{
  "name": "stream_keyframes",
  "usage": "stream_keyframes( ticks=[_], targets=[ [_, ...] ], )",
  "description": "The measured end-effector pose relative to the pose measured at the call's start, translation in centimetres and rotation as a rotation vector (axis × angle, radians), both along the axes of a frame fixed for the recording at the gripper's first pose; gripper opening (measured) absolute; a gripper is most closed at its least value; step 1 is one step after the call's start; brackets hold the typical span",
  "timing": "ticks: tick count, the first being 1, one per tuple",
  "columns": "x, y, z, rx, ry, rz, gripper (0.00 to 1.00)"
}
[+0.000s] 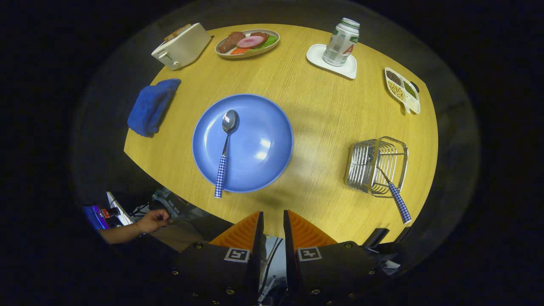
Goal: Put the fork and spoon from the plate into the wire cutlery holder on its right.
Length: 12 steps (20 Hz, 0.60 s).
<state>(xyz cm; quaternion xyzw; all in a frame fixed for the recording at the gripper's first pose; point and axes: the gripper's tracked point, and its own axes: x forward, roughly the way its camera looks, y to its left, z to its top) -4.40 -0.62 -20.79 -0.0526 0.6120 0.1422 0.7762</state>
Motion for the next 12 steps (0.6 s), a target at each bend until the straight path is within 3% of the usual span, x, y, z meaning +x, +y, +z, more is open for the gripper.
stream_keyframes(
  ticks=[12],
  targets=[
    [1.5,7.5,-2.6,0.041,-0.002,0.037,0.27]
  ],
)
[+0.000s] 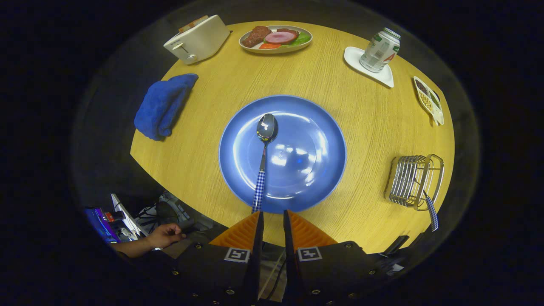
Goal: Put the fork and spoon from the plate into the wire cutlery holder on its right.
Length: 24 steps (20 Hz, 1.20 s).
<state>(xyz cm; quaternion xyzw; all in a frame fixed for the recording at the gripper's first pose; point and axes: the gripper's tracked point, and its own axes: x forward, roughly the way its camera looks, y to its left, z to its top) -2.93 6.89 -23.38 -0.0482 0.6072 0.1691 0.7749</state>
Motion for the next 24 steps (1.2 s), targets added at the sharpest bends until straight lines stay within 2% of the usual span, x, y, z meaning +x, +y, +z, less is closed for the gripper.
stream_keyframes(
  ticks=[11,24],
  targets=[
    [1.2,3.0,-3.2,0.001,0.037,-0.014,0.27],
    [2.0,3.0,-5.2,-0.016,0.074,-0.035,0.26]
  ],
)
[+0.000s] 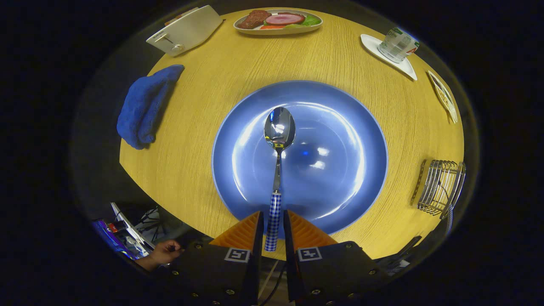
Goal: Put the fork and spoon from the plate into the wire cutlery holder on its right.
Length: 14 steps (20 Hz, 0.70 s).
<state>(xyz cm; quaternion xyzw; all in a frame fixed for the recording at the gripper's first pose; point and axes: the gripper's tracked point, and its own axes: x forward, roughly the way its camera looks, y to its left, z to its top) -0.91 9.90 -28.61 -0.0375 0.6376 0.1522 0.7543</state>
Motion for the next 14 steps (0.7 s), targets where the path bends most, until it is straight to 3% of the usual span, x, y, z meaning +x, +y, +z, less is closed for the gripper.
stream_keyframes(
  ticks=[7,9,14],
  targets=[
    [-0.1,-0.2,-1.5,-0.012,0.009,0.010,0.26],
    [-0.1,-0.5,-1.1,-0.020,0.022,0.017,0.13],
    [-0.3,-0.6,-1.1,-0.004,0.015,0.082,0.13]
  ],
)
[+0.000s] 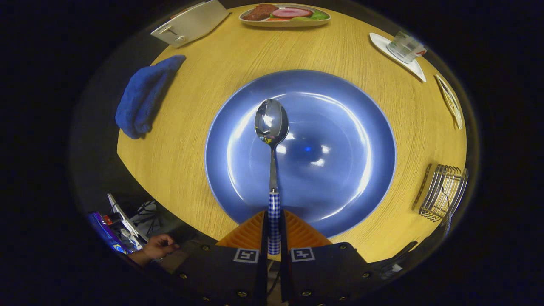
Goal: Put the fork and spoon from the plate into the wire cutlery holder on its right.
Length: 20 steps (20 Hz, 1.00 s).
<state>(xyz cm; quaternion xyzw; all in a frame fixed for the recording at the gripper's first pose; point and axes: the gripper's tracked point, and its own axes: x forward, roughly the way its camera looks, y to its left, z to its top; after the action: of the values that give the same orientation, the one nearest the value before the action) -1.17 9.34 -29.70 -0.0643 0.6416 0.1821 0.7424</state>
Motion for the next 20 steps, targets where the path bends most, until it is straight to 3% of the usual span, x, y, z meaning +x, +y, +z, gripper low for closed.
stream_keyframes(
  ticks=[4,5,14,20],
  targets=[
    [0.4,-0.4,0.4,0.015,-0.031,0.013,0.13],
    [0.4,-0.6,0.7,0.012,-0.043,0.014,0.02],
    [-0.9,-4.7,3.1,-0.092,0.002,0.087,0.02],
    [-0.6,-8.3,4.6,-0.111,0.001,0.034,0.02]
  ],
)
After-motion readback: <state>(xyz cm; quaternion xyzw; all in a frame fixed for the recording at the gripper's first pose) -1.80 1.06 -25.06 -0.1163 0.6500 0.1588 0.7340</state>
